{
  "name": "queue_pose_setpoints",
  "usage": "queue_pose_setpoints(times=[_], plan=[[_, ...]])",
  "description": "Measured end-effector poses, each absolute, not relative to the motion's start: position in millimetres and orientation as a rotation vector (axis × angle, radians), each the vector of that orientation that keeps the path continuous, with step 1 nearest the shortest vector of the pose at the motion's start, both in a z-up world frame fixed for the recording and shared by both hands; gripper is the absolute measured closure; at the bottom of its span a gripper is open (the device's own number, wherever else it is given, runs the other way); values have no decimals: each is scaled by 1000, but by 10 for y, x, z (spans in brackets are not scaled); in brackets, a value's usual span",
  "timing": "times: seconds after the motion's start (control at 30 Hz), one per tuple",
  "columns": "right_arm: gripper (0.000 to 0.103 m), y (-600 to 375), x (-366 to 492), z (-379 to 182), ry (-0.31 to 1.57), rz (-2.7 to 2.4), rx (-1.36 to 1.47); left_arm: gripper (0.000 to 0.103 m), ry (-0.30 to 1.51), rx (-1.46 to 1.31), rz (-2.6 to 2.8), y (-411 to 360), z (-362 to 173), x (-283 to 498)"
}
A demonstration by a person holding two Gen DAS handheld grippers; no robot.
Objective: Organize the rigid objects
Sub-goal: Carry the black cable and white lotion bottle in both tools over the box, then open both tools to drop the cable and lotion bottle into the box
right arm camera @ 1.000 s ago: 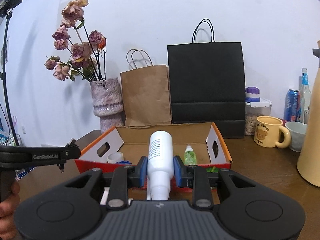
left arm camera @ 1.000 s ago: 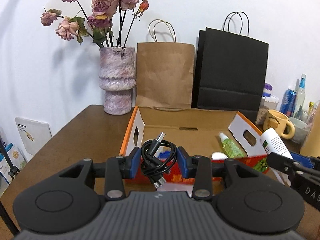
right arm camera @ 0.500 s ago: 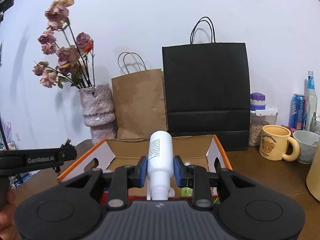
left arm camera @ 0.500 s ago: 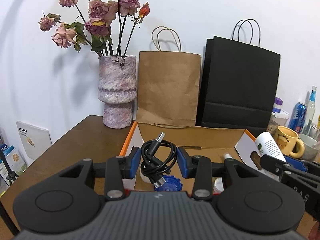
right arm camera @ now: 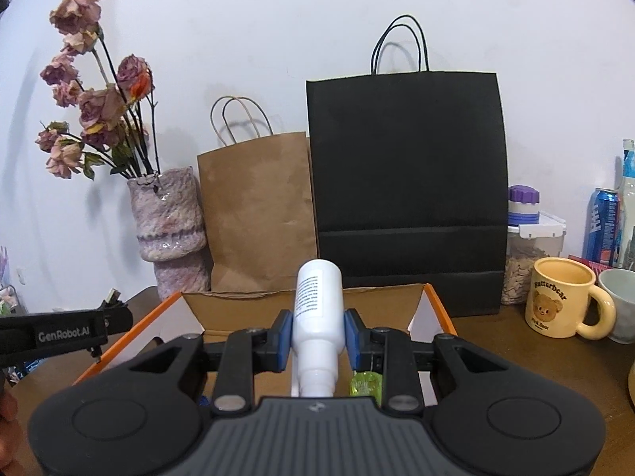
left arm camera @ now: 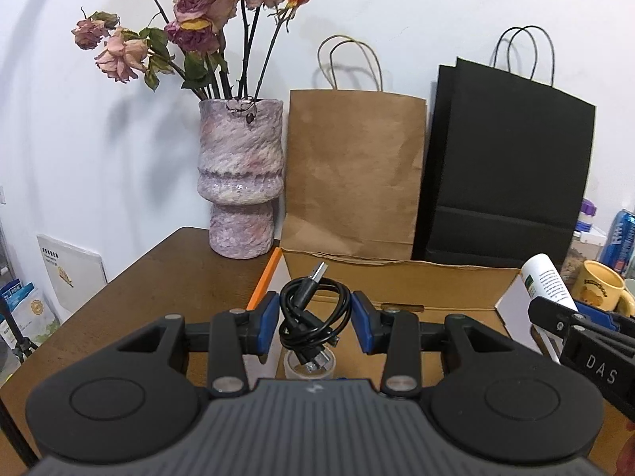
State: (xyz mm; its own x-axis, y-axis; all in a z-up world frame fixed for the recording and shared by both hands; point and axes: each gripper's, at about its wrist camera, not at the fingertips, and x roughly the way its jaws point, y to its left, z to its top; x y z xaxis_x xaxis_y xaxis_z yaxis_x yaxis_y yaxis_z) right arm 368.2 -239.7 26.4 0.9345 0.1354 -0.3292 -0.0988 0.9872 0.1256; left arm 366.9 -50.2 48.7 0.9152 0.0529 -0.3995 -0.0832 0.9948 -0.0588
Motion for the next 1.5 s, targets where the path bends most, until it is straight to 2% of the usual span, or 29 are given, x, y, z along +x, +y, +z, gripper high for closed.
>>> queue_pose_setpoints(times=[0.37,0.93,1.0,1.03,1.07,1.1,1.17,1.23,1.27,1.37,1.5], plan=[[76,-2321,3925,60,390,122,66,63,453,-60,91,-454,367,3948],[76,-2320,3964,-77,443,128,59,62,459,-8,89,-447,275,3972],[75,-2324,3966,-79,448,128,63,51,451,-3,85,-449,283,3961],[73,-2328,3964,-75,444,125,63,47,444,-4,83,-446,290,3950],[65,-2335,3963,-68,444,124,67,36,438,-4,83,-447,296,3937],[59,-2346,3957,-61,439,123,73,21,429,-1,89,-448,307,3926],[24,-2361,3944,-47,424,110,80,8,414,3,106,-452,324,3901],[9,-2371,3927,-31,403,111,81,5,400,-2,98,-448,340,3877],[5,-2372,3919,-25,395,111,83,0,395,-9,92,-443,347,3867],[0,-2368,3912,-13,385,106,80,0,388,-23,82,-434,362,3858],[0,-2372,3913,-10,383,99,80,0,392,-32,83,-426,353,3861]])
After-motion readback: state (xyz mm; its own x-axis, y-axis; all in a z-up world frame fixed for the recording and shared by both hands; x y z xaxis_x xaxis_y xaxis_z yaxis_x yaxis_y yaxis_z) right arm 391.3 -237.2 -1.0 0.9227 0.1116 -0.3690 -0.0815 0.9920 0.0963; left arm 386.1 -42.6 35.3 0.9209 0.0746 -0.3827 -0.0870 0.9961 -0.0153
